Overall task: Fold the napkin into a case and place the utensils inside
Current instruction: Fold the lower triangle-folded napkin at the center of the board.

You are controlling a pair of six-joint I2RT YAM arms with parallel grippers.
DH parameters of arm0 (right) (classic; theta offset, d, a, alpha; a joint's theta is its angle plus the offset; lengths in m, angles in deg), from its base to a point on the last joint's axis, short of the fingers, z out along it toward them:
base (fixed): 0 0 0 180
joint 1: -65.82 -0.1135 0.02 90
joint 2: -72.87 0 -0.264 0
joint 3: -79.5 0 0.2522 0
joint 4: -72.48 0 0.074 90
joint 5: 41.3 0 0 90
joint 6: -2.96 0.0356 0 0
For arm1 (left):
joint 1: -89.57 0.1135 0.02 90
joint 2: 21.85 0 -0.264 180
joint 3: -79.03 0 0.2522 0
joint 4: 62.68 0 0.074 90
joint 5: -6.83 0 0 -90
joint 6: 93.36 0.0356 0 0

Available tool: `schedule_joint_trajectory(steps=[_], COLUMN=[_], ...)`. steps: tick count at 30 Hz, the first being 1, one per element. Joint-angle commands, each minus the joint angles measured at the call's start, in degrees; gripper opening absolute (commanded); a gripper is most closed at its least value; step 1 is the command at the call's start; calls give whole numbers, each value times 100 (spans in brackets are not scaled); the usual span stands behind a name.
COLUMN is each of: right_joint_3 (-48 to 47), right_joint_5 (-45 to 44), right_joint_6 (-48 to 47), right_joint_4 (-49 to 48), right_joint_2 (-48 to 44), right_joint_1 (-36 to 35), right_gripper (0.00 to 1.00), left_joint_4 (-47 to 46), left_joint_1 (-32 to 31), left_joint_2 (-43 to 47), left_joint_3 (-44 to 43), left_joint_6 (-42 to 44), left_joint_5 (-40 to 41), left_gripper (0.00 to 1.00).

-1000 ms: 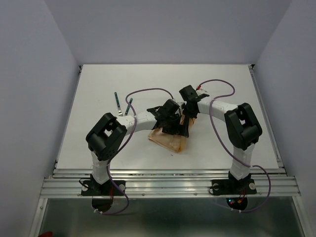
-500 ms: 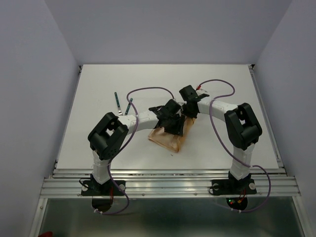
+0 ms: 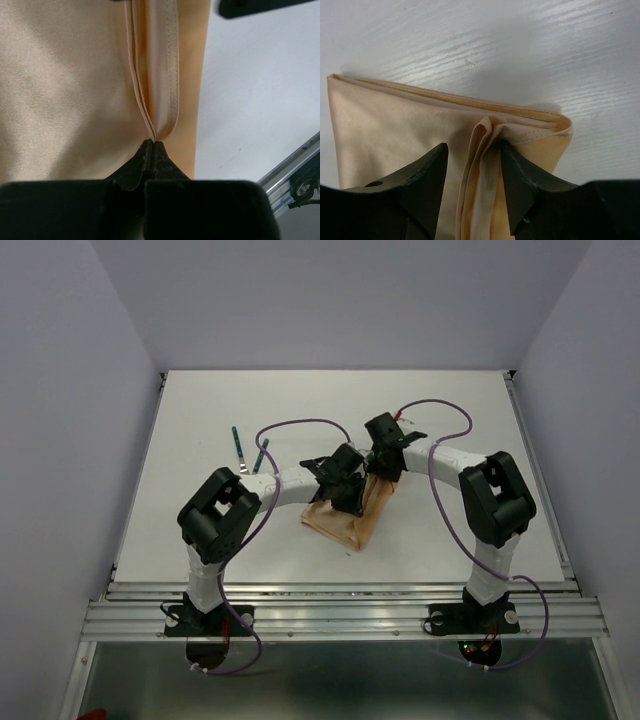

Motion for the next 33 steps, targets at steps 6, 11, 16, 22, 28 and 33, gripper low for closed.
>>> schedule_joint_trajectory(steps=[6,11,16,22,28,33], right_joint_3=[388,704,1064,1398,1215,1012], right_joint_5=[280,43,-405,-889,-776,-538], right_joint_6=[-588,-641,-430,-255,-219,-298], right_joint_4=[-317,-317,-343,-317,-150,-246], right_joint_2=[-1107,-1353,-1713,-1785,-1381,-1169], right_joint_1=[-56,-56,-56,49,102,102], right_gripper=[55,54,26,5,1,1], left_joint_4=[-735,-1130,-1448,-1580,-1580,-1519], left_joint_1=[186,257,309,353,362,353], left_joint_2=[561,579,587,596,596,605], left_joint_3=[580,818,985,1108,1170,1196], left_joint_6=[-94,-41,-147,-173,-138,-59], left_joint_5=[-409,-832,-1069,-1114,-1096,-1034], left_gripper=[0,0,0,0,0,0])
